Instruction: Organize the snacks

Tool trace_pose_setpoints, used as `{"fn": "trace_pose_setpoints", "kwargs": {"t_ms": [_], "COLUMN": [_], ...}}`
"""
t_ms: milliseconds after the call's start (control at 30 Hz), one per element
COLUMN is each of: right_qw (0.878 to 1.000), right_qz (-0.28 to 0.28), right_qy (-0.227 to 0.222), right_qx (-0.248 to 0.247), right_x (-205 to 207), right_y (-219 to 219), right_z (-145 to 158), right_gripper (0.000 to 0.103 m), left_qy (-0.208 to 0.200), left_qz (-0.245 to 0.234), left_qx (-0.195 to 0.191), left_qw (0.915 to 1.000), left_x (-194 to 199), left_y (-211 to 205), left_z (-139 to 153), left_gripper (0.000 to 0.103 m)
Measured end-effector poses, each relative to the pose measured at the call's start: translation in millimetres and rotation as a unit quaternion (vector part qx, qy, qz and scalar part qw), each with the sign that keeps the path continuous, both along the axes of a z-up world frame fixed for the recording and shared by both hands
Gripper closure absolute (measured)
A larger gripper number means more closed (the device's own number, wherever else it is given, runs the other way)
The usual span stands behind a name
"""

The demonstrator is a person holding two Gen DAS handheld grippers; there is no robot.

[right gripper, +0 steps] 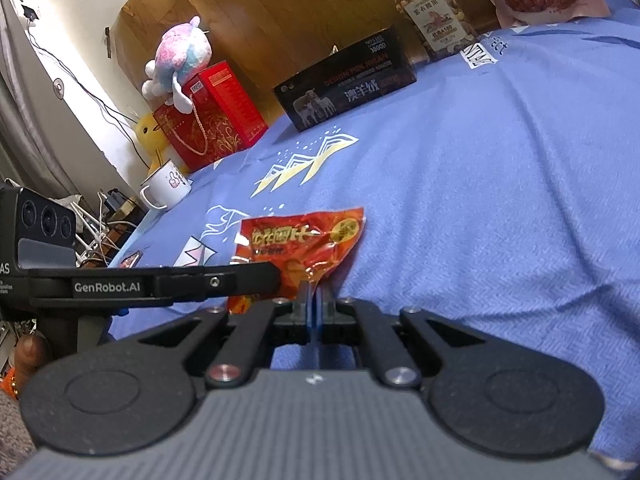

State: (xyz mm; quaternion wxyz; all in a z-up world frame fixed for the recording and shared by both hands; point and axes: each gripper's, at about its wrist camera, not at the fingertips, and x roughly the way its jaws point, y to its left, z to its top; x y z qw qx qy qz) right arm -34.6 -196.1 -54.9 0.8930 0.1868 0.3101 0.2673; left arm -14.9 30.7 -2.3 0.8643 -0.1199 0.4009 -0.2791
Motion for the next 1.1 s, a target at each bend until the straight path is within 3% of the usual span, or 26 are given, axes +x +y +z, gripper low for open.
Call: {"fn": "trace_pose_setpoints", "kwargs": {"t_ms": [167,767,933,1100], "right_qw": [1.0,0.998,0.995,0.993], "right_qz": [-0.004,-0.011,-0.005,0.007], "right_qy": [-0.014,-0.055,-0.088,-0.113], "right_qx": [-0.009,-0.035,-0.045,-0.036], "right_x": [-3.2,-1.3,12.2,53.3], "right_y": [2.2,7.7,13.5,20.7], "right_z": [3.7,16.7,31.8,52.9], "right_gripper": [0.098,0.098,0.098,0.098], "left_qy": [0.007,-0.015,-0.031,-0.064], "left_qz": [-0.005,0.005,0.016,0.033], "left_qx": [-0.022,-0.03,-0.043,-0.038], "left_qw": [0.9997,0.9994,0.9984,0.9967], "left_x": [-2.6,4.1,18.9,49.4], "left_y": [3.3,-4.3,3.3,15.3], "left_z": [1.0,14.1,32.4,62.1], "left_gripper": [0.082,0.082,0.081,0.081]}}
